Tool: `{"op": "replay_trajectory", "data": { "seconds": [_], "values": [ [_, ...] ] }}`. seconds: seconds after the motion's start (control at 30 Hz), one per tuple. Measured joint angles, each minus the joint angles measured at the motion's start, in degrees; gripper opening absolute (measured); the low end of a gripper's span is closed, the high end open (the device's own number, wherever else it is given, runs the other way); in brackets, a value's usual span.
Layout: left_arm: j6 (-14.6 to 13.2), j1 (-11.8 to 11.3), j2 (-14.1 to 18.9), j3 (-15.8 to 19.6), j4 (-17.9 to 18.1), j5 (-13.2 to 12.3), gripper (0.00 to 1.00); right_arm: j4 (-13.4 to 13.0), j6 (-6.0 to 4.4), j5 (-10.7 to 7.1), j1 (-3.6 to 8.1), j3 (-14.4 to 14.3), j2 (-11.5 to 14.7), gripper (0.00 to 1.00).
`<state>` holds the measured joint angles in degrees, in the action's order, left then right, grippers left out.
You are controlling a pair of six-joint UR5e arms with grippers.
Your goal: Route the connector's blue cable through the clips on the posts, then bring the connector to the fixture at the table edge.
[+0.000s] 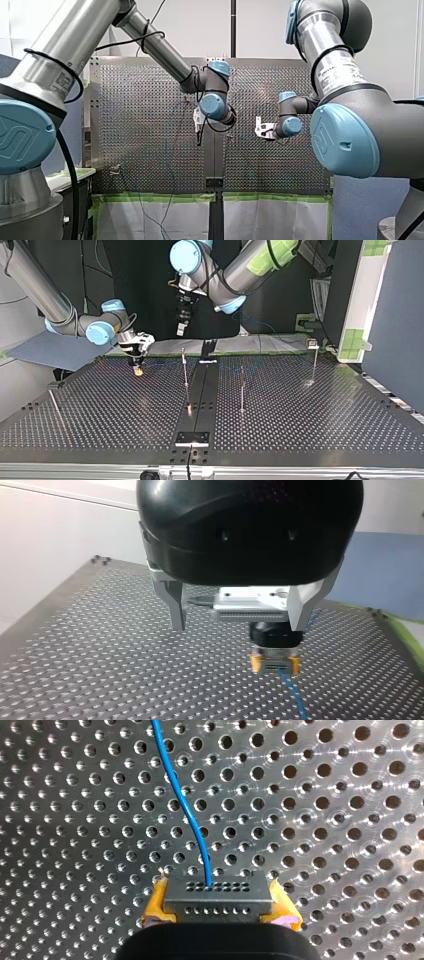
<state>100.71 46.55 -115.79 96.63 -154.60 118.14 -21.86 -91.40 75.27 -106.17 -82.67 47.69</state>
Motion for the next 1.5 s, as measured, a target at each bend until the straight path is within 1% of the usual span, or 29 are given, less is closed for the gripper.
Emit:
{"op": "replay_trajectory", "data": {
  "seconds": [0.13,0.27,0.37,0.57,0.7,0.87,0.93,1.07,1.17,1.37,1.5],
  "values": [
    [1.76,-0.44,1.98,1.97,1.88,-0.85,1.0,0.86,0.49,0.12,-0.17,0.0,0.0,0.0],
    [2.36,-1.28,3.76,3.76,3.66,-1.46,1.0,1.23,1.41,0.43,-0.25,-0.01,0.0,0.0],
    [2.76,-1.97,5.17,5.16,5.04,-1.92,1.0,1.3,1.65,0.54,-0.11,-0.02,0.0,0.0],
    [4.8,-3.56,8.13,8.14,8.01,-4.4,1.0,1.35,1.72,0.6,0.02,-0.01,0.0,0.0],
    [6.31,-5.48,10.23,10.24,10.1,-6.46,1.0,1.43,1.73,0.65,0.06,0.0,0.0,0.0],
    [6.43,-8.18,13.01,13.0,12.9,-9.22,1.0,1.45,1.57,0.69,0.18,0.0,0.0,0.0],
    [6.35,-8.7,13.85,13.86,13.53,-10.07,1.0,1.43,1.53,0.73,0.2,0.0,0.0,0.0],
    [6.49,-9.25,15.87,15.87,14.65,-12.09,1.0,1.37,1.38,0.89,0.21,0.0,0.0,0.0],
    [6.88,-9.45,17.3,17.31,15.77,-13.12,1.0,1.34,1.22,1.06,0.22,0.0,0.0,0.0],
    [7.97,-8.93,19.99,19.98,18.36,-13.34,1.0,1.55,0.98,1.15,0.2,0.0,0.0,0.0],
    [7.46,-8.59,21.75,21.74,19.25,-13.27,1.0,1.48,0.95,1.19,0.04,-0.01,0.0,0.0]
  ]
}}
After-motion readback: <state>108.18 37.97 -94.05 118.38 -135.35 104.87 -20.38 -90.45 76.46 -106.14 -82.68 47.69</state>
